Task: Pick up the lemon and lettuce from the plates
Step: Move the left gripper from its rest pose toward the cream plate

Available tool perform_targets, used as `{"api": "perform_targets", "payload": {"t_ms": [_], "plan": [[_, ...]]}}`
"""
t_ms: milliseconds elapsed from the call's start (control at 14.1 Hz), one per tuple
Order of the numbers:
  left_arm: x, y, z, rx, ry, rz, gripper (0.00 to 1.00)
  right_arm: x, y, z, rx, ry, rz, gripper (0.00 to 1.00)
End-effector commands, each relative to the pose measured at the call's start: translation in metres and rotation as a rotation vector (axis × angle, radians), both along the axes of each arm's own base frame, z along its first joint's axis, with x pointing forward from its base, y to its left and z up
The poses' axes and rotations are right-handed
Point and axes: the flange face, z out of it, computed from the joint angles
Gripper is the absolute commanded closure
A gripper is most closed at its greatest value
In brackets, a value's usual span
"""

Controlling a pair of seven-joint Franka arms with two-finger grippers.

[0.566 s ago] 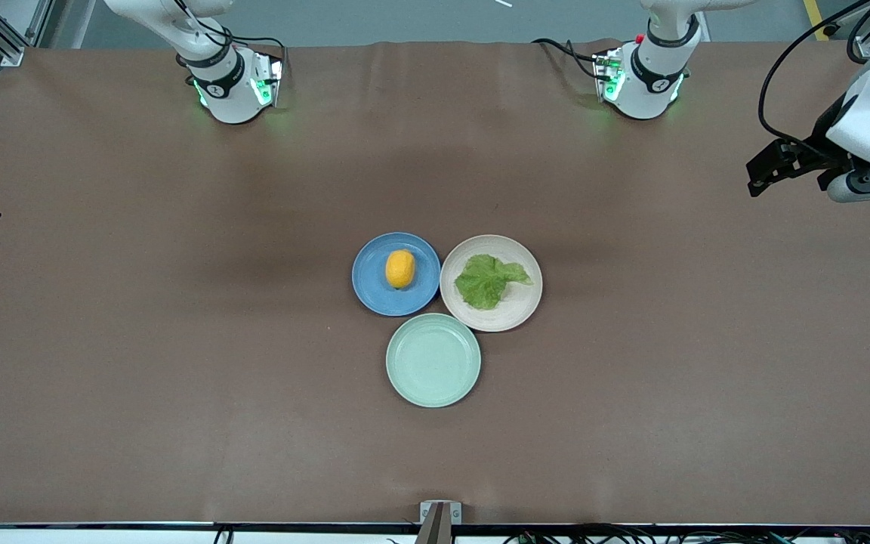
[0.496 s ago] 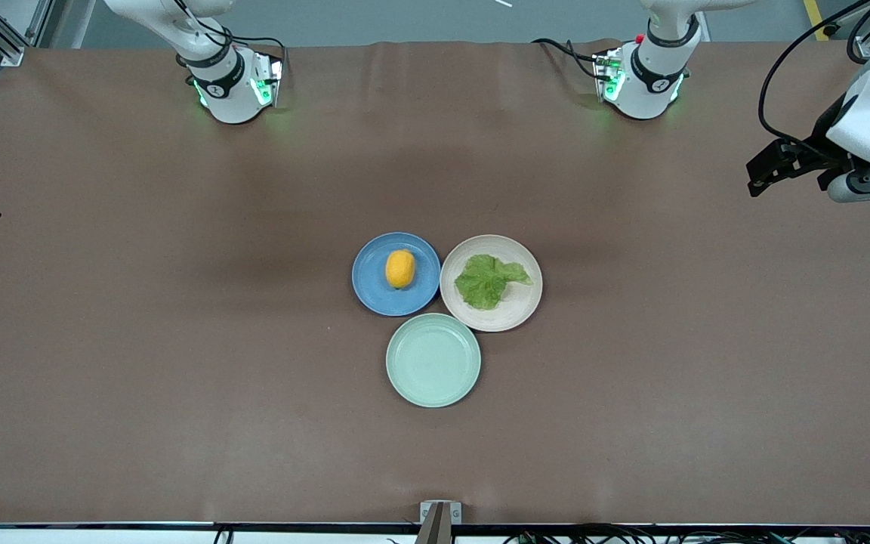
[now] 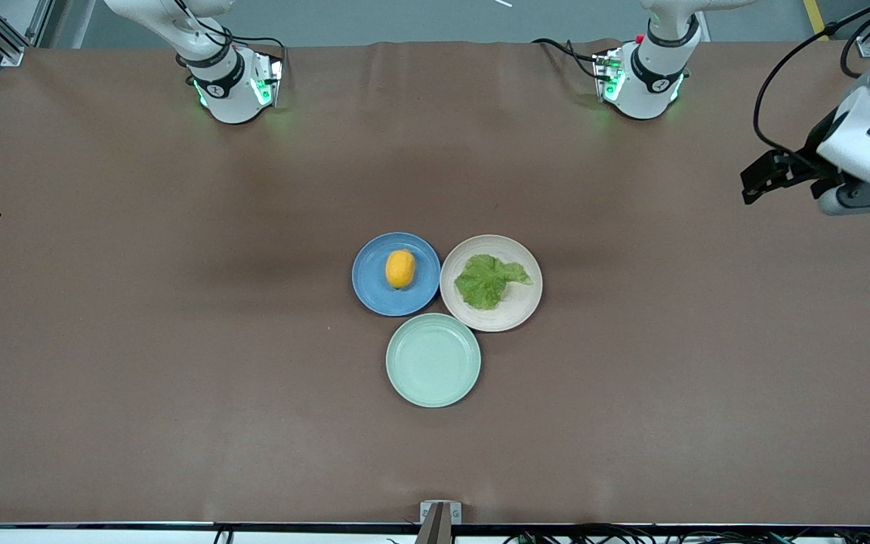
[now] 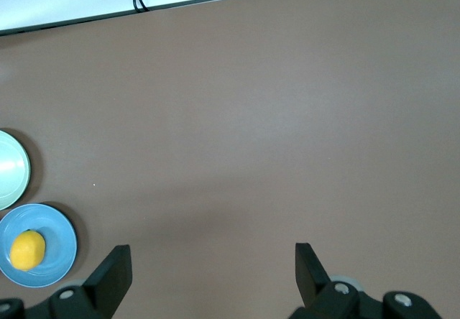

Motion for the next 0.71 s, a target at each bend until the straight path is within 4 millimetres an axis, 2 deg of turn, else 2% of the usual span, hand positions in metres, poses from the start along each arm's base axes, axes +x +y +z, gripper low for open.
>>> {"api": "perform_targets", "payload": {"t_ms": [0,212,283,425,496,566,637], "plan": [[0.029,-0.034,-0.038,-0.001,0.020,0.032,0.00,0.001,0.003,0.000,-0.001,0.004,-0.010,0.00],[0.045,-0.094,-0.084,-0.023,-0.001,0.255,0.00,0.005,0.014,-0.007,0.009,0.016,0.001,0.00],[0.050,-0.115,-0.107,-0.021,0.005,0.351,0.00,0.008,0.017,-0.011,0.008,0.024,0.007,0.00],[0.056,-0.153,-0.142,-0.035,0.000,0.464,0.00,0.015,0.036,-0.022,0.005,0.042,0.054,0.00],[0.061,-0.162,-0.161,-0.041,0.002,0.527,0.00,0.019,0.054,-0.029,0.004,0.051,0.083,0.00],[0.062,-0.171,-0.174,-0.040,0.007,0.578,0.01,0.018,0.080,-0.031,0.006,0.060,0.121,0.00],[0.057,-0.197,-0.194,-0.035,0.022,0.611,0.05,0.015,0.123,-0.038,0.004,0.075,0.184,0.00]]}}
